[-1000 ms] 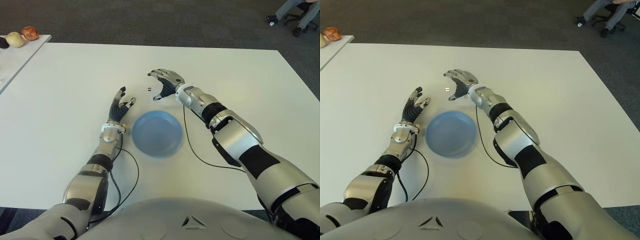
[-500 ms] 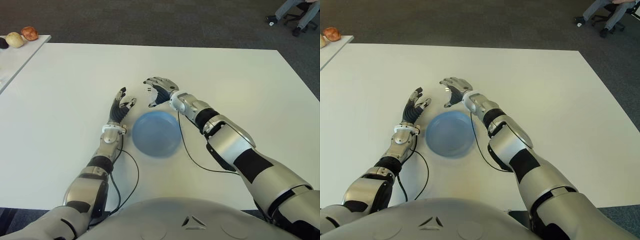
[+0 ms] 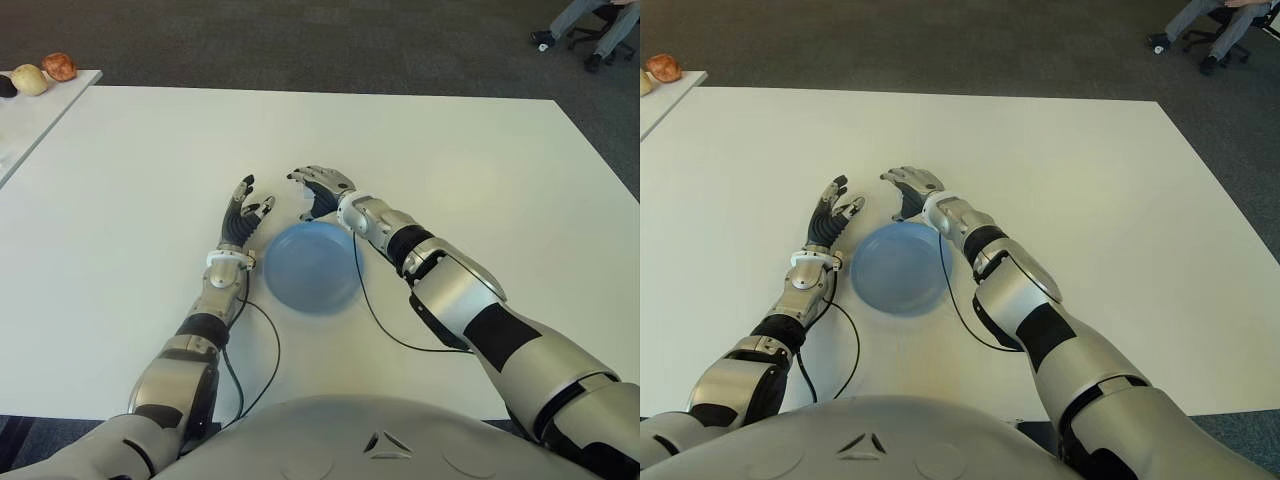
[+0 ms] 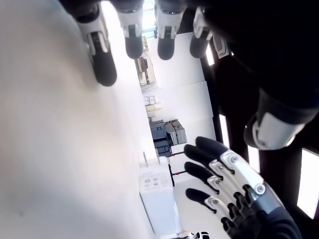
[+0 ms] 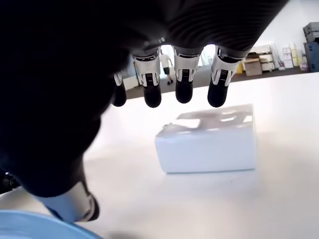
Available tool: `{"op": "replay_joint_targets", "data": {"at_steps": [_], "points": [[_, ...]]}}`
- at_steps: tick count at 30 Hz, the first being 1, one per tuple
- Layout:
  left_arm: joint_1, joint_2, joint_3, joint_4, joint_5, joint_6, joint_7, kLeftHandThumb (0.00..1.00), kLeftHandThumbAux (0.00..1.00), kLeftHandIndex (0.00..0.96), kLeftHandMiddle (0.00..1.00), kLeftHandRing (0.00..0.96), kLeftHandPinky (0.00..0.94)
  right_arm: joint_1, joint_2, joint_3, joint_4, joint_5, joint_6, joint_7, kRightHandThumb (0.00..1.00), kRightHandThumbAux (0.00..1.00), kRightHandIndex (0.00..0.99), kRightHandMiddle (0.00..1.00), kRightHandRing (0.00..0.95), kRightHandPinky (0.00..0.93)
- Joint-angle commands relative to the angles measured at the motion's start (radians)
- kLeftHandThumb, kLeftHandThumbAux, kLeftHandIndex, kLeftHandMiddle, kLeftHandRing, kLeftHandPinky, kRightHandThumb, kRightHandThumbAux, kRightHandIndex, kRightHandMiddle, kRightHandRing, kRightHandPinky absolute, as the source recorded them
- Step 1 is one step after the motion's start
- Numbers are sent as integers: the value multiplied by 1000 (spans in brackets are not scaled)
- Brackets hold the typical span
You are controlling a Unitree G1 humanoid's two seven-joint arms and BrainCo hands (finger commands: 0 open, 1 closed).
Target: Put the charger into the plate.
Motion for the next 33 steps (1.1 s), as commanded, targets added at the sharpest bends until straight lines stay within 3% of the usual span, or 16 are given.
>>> {"op": "replay_joint_targets", "data": {"at_steps": [1, 14, 33], "points": [[97, -35, -18, 44, 15, 82, -16, 0, 543, 34, 70, 51, 18, 33, 0, -6, 10, 4, 12, 14, 0, 757, 0, 0, 0, 0], [126, -33, -8, -6, 1, 112, -30, 0, 564, 37, 68, 53, 36, 71, -12, -37, 13, 27, 19, 33, 0, 764, 0, 0, 0, 0], [142, -12, -19, -28, 22, 124, -30, 0, 550, 30, 59, 37, 10, 91, -13, -114, 14, 78, 54, 92, 0, 683, 0, 0, 0, 4]]}}
